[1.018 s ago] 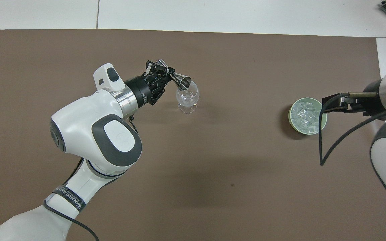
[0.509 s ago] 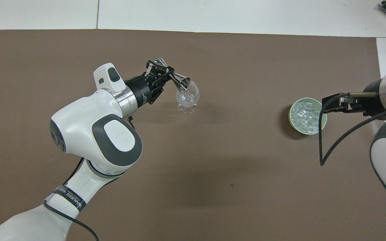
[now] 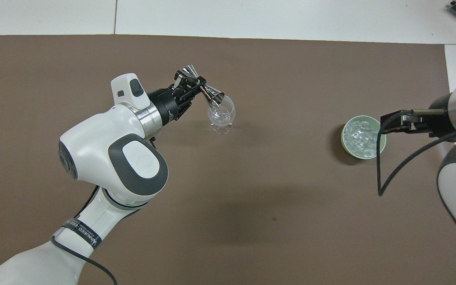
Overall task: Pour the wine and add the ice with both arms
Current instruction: 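Hold the metal cup tipped over the wine glass with the left gripper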
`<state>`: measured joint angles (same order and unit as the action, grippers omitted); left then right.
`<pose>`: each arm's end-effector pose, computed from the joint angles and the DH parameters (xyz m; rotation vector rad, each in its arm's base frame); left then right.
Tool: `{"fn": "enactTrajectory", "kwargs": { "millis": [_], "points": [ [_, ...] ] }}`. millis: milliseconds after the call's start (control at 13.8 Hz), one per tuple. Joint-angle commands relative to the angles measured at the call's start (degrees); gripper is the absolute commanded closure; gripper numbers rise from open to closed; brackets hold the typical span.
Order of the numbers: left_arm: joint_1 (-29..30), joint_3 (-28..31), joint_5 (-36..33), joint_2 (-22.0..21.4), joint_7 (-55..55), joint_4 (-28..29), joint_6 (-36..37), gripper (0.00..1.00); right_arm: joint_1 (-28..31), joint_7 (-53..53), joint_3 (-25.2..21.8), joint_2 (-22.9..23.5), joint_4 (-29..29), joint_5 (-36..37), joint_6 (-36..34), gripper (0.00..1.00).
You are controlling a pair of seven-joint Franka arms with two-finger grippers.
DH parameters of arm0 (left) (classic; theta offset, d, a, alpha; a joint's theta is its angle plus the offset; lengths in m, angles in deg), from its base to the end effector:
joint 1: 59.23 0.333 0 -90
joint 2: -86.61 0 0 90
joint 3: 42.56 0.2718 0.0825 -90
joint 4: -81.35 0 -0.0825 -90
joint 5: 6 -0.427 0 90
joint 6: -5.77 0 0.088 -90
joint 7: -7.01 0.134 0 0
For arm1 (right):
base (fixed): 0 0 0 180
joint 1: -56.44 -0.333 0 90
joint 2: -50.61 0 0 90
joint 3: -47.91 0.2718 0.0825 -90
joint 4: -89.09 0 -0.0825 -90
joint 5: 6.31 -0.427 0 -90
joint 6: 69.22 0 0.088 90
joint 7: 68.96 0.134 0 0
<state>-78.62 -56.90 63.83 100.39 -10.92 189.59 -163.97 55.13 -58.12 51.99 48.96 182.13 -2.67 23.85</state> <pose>0.6073 -0.3268 0.3624 1.9708 0.9373 0.3454 0.5935 0.0482 0.5481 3.0770 -0.1426 0.0588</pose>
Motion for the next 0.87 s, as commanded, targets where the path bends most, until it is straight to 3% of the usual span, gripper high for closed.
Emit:
{"fn": "enactTrajectory", "kwargs": {
  "millis": [0, 800],
  "points": [
    [-1.44, 0.90, -0.49, 1.25, 0.79, -1.36, -1.82, 1.00, -0.01, -1.09, -0.22, -1.34, 1.52, -0.75, 0.36, 0.00],
    [-2.06, 0.90, -4.35, 2.48, 4.38, -2.95, -2.44, 1.00, -0.01, -1.09, -0.22, -1.34, 1.52, -0.75, 0.36, 0.00]
  ]
}}
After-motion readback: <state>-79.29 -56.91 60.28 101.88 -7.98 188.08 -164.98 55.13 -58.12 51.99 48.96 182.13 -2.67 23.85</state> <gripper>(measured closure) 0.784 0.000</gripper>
